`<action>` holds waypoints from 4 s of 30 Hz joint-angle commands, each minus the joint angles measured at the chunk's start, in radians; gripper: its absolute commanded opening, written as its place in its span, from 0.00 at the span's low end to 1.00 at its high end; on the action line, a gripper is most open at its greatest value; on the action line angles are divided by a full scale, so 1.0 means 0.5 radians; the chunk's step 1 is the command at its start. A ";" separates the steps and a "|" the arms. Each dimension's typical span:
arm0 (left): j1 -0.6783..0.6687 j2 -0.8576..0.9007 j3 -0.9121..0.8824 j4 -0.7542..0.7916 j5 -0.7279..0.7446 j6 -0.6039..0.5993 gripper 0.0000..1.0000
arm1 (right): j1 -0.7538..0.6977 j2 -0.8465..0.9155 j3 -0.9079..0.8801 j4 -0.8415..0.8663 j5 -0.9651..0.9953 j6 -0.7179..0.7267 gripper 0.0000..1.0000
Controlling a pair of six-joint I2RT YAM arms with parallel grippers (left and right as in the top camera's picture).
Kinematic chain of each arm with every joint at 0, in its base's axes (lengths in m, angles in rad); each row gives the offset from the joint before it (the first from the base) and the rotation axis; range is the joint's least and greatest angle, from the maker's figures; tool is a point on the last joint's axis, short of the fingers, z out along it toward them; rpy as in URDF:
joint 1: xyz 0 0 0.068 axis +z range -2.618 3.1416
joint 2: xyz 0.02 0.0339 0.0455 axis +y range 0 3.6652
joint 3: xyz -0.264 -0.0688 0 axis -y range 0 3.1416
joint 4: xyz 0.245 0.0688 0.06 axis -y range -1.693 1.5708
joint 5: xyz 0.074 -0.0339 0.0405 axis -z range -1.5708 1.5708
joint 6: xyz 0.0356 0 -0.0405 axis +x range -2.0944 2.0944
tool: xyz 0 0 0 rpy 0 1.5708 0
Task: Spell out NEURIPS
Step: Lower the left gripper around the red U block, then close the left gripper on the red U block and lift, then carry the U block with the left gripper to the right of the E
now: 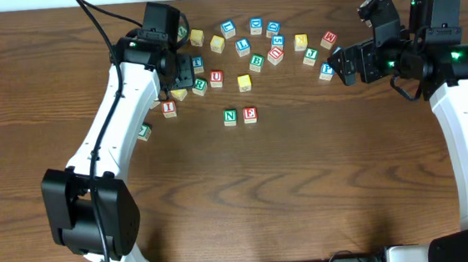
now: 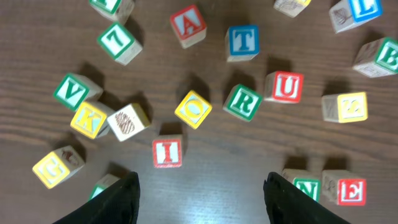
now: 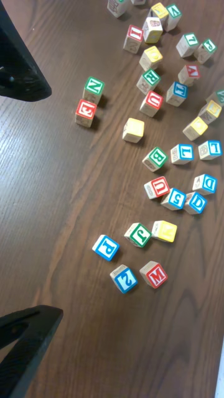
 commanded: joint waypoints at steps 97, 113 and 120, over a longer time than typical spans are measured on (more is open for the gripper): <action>-0.621 0.622 0.564 -0.169 0.005 -0.481 0.30 | -0.005 -0.002 0.041 0.004 -0.035 0.011 0.99; -0.832 0.745 0.449 0.065 0.005 -0.667 0.30 | -0.005 -0.002 0.041 0.004 -0.035 0.011 0.99; -0.845 0.841 0.449 0.066 0.005 -0.700 0.30 | -0.005 -0.002 0.041 0.004 -0.035 0.011 0.99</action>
